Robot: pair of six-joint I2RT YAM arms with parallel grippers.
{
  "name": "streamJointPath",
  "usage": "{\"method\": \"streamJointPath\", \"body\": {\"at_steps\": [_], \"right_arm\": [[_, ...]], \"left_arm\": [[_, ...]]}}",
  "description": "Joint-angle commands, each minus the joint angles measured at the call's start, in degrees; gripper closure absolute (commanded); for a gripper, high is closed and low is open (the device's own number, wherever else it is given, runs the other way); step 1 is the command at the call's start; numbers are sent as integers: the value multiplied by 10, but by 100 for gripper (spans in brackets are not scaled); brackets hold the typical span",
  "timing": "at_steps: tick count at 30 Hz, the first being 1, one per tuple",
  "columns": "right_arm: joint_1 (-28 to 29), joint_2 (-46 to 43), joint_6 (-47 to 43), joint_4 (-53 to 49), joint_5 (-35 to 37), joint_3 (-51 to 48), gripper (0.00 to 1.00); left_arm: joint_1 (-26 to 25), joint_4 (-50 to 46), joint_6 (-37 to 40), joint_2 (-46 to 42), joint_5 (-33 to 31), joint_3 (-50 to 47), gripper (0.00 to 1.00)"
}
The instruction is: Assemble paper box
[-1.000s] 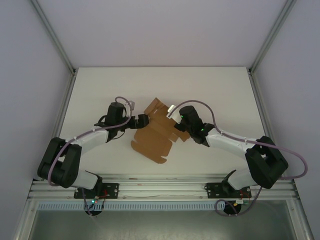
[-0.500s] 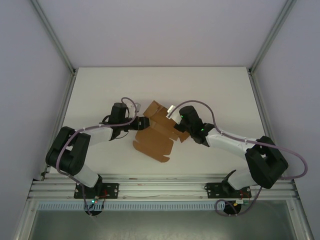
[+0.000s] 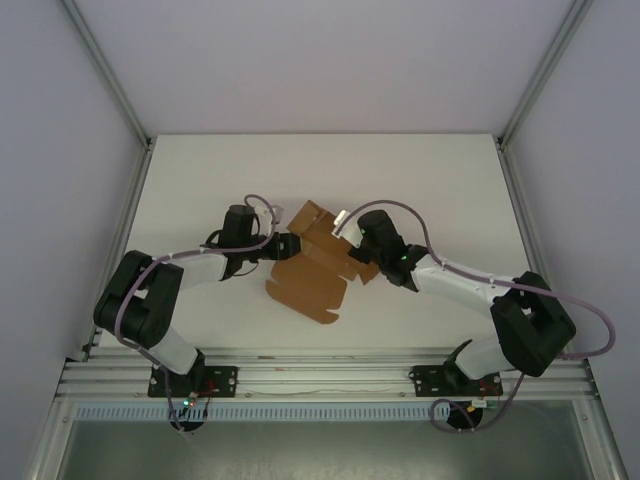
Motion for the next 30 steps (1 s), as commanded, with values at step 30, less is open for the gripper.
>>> {"method": "streamJointPath", "body": {"at_steps": [30], "right_arm": [[14,126,-377,225,171,30,93]], "left_arm": [[63,-99,36,29,-126,158,0]]}}
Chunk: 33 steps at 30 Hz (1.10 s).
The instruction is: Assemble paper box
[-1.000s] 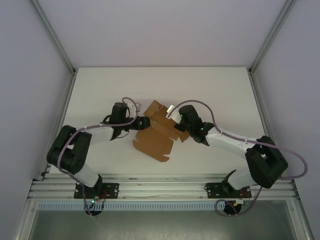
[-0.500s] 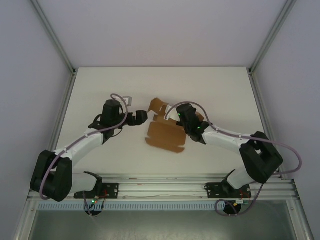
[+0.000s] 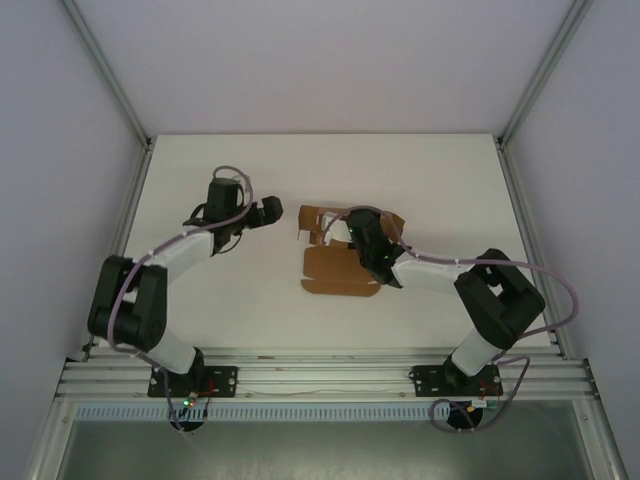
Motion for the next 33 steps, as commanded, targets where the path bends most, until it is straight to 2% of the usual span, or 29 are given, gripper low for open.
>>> {"method": "streamJointPath", "body": {"at_steps": [1,4,11,15,25,27,33], "right_arm": [[3,11,-16,26,11,20,93],[4,23,-18,35,20,26,92],[3,39,-16,39,34,35,92],[5,41,-22,50,43,30,92],[17,42,-44,63,73,3,92],[20,42,-44,66,78,-3,92],[30,52,-38,91,89,-22,92]], "left_arm": [[-4,63,43,44,103,23,0],[-12,83,72,76,149,28,2],[-35,166,96,108,220,7,19],[-49,182,111,110,208,-8,27],[-73,272,143,123,224,-49,30],[-75,277,147,127,223,-48,34],[-90,273,180,131,205,-45,36]]}}
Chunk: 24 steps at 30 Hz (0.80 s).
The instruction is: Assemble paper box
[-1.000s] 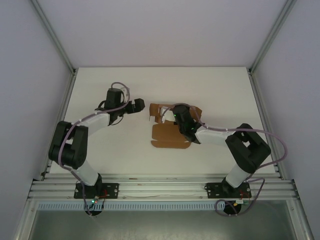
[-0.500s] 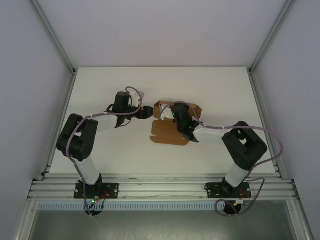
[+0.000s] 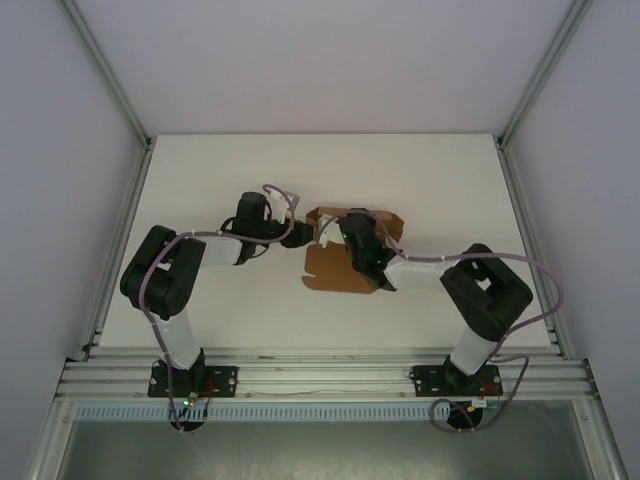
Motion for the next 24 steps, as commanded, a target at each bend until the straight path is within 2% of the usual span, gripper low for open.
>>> {"method": "streamJointPath", "body": {"at_steps": [1,7,13,19,24], "right_arm": [[9,18,1,28,21,-19,92],[11,49,29,88,35,-35,92],[13,37,60,92,43,-35,92],[17,-1,104,41,21,-44,91],[18,-25,127,-5,3,-50,86]], "left_arm": [[-16,30,38,4,-11,-3,37],[-36,21,48,23,-36,3,42],[-59,50,33,29,-53,-4,51],[-69,101,2,38,-85,-15,71],[-80,97,13,42,-110,-9,75]]}}
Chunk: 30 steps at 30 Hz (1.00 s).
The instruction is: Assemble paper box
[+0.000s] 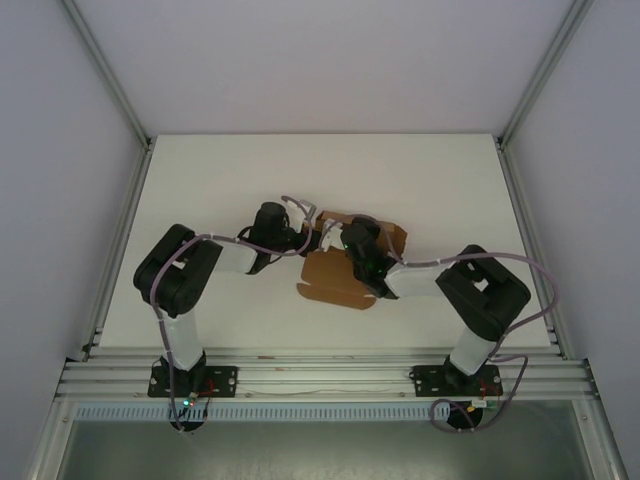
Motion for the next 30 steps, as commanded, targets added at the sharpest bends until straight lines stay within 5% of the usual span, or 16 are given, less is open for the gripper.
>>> {"method": "streamJointPath", "body": {"at_steps": [1,6,18,23,26,30], "right_arm": [[7,-29,41,-46,-21,-8,85],[6,-62,90,-142,-34,3,76],[-65,-89,120,-237,-49,20,76],[-75,-94,121,-239,-49,19,88],[-73,-96,122,-241,-50,19,99],[-63,-94,115,-210,-22,16,100]], "left_arm": [[-11,30,9,10,-26,0,76],[-16,19,31,1,-47,-7,76],[-21,6,76,-8,-35,-15,77],[-20,2,82,-8,-28,-14,76],[-20,6,73,-11,-11,-13,67],[-20,21,53,-17,10,-12,58]]}}
